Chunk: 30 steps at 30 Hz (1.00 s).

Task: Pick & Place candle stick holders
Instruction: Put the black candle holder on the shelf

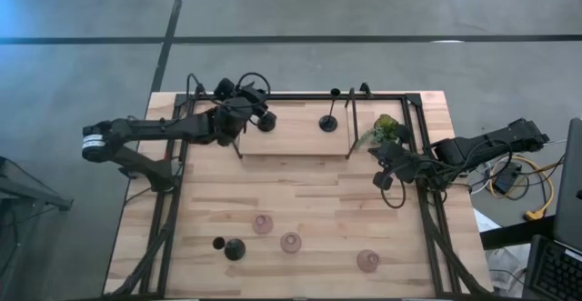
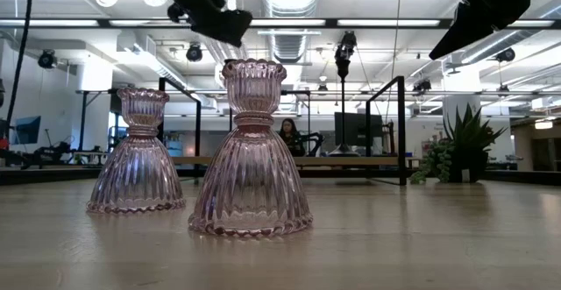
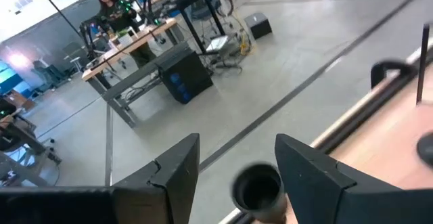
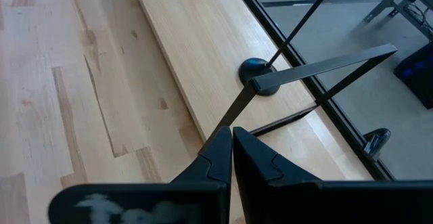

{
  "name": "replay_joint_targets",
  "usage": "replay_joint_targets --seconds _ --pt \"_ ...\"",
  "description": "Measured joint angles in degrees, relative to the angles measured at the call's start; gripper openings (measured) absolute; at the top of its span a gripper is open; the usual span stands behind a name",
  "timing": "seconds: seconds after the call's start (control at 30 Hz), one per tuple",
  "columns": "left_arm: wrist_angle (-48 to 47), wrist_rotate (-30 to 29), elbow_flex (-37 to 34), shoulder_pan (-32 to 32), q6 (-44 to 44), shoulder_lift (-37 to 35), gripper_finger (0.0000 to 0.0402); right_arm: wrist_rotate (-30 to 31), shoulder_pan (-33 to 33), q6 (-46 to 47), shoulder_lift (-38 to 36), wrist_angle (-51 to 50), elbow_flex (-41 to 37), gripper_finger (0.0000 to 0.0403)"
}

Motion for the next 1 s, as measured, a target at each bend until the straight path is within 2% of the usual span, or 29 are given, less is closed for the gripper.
replay_joint_targets --seconds 0.2,0.37,0.6,0.83,1.0 --pt "0.1 5.4 2.4 -0.2 1.5 -5.3 0.0197 0.0 0.0 0.0 0.0 0.0 0.0 0.0008" --pt "-2.7 16.2 2.6 -0.2 1.5 -12.2 0.0197 0.0 0.0 0.2 0.0 0.0 0.0 0.0008" --pt "-16.7 30.4 2.6 -1.0 -4.0 -23.2 0.0197 -0.1 0.0 0.2 0.0 0.0 0.0 0.0008" --pt "-32.1 39.9 2.6 -5.0 -13.5 -31.3 0.0170 -0.1 0.0 0.2 0.0 0.1 0.0 0.0008" --pt "-38.9 44.8 1.5 -11.2 -20.6 -33.4 0.0143 -0.1 0.0 0.2 0.0 0.7 0.0 0.0008"
